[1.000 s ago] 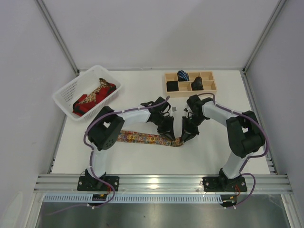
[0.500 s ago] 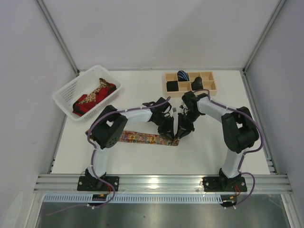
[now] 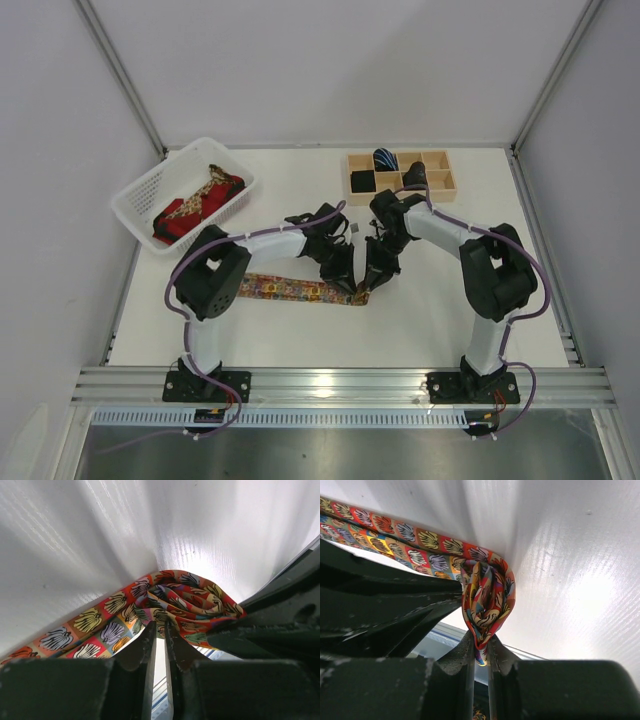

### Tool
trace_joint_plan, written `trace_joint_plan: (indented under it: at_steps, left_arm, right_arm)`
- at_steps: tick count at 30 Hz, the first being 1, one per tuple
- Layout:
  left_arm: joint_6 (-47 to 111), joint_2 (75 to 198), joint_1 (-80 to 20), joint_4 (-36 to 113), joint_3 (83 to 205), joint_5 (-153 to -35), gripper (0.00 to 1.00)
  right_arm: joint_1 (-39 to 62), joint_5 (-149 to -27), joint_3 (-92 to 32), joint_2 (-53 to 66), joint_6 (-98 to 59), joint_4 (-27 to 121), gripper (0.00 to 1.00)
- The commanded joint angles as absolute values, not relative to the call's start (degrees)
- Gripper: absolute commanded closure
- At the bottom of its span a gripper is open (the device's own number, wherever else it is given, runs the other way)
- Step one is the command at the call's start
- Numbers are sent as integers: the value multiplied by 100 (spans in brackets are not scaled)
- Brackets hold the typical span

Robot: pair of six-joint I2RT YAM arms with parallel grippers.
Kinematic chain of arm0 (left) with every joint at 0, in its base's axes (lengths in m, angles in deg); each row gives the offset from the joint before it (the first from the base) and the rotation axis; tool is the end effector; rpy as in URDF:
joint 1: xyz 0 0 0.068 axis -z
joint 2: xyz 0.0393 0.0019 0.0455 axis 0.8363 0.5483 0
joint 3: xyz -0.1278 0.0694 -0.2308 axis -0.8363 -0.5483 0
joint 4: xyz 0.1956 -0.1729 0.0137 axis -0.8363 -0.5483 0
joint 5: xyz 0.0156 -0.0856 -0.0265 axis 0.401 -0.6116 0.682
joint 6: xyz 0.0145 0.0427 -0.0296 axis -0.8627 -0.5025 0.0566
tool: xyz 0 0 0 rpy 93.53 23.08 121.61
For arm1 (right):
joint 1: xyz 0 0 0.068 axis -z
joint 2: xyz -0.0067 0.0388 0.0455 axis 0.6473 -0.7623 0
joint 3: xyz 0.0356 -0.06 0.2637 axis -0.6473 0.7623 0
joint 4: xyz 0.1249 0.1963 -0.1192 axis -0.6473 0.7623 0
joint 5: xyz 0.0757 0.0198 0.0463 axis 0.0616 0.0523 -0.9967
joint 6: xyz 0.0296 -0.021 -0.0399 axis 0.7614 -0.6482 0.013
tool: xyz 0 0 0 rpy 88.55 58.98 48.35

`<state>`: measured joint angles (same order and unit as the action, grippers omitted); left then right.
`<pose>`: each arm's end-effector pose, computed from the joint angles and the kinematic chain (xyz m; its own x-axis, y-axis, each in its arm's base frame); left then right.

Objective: Roll the ties
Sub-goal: Roll the tie

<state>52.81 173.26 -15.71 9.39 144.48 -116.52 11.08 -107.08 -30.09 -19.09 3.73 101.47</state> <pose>0.2816 -0.2695 0.1527 -0.9703 0.2281 -0.0808 0.2288 0.7560 -0.6132 0.2922 0.1818 0.1862 -0.9865 -0.0365 0.1598 0.0344 0.9071 0.4194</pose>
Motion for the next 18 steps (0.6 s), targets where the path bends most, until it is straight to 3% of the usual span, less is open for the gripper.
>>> trace_joint_plan:
  at_steps: [1, 18]
  left_arm:
    - [5100, 16934, -1623, 885, 14413, -11562, 83]
    - [5187, 17039, -1588, 1025, 14140, -11483, 89]
  right_arm:
    - [1089, -10611, -3177, -1951, 459, 10276, 100]
    - [1098, -10682, -3133, -1933, 450, 10232, 100]
